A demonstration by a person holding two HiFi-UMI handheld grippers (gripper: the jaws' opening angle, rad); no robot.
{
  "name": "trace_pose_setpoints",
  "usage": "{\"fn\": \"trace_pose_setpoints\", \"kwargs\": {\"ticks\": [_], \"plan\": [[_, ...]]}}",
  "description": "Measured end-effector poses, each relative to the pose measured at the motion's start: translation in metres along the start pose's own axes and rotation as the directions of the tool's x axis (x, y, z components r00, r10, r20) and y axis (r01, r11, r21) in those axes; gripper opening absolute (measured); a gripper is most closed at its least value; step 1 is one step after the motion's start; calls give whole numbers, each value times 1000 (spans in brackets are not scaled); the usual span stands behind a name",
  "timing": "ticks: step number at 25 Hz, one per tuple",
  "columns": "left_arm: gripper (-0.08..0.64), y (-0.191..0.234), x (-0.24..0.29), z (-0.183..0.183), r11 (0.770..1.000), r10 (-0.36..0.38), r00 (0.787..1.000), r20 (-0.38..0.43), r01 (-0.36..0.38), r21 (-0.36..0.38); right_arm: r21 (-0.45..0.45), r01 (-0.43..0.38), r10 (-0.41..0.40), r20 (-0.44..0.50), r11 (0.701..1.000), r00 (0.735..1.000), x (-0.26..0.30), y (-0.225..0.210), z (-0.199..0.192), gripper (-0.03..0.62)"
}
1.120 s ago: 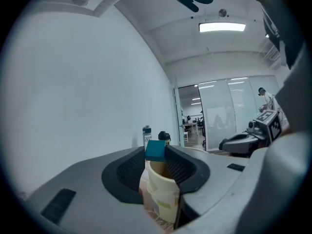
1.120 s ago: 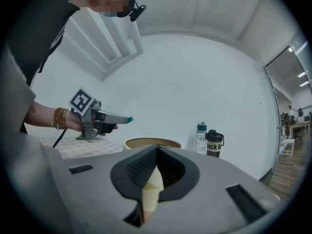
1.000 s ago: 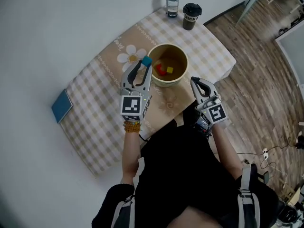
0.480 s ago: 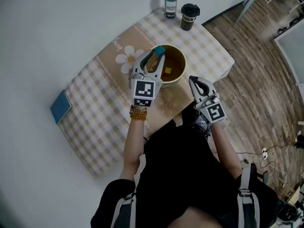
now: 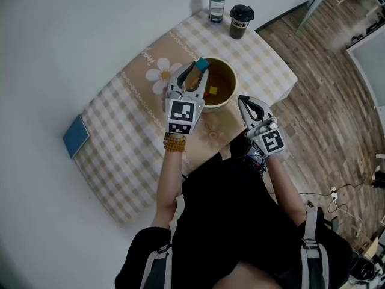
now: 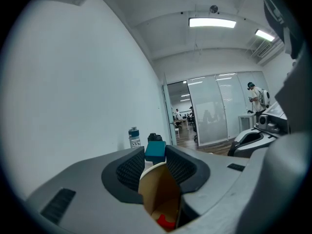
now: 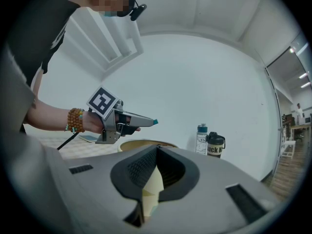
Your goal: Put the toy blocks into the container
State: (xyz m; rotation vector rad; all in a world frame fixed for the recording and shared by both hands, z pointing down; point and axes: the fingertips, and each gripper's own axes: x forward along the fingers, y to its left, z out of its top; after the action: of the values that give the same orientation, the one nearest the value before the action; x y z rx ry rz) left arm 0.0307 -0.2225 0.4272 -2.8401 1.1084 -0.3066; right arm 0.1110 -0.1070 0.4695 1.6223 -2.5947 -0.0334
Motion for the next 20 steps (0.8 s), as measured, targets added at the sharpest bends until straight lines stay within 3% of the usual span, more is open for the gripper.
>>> {"fn": "trace_pose_setpoints", "kwargs": {"ticks": [13,17,20], "plan": [[152,4,-7,2,1000,-15,1000,10,15,10,7,15,-15,-11,1000,1000,7,-4,4,-2],[148,13,-12,1,998,30,999,-9,-30,63,-18,-5,5,3,1000,1000,11,-4,10,-2],[73,24,-21,5,992,89,996,27,-91,92,-30,-14,15,18,999,1000,14,-5,15,-2]]}}
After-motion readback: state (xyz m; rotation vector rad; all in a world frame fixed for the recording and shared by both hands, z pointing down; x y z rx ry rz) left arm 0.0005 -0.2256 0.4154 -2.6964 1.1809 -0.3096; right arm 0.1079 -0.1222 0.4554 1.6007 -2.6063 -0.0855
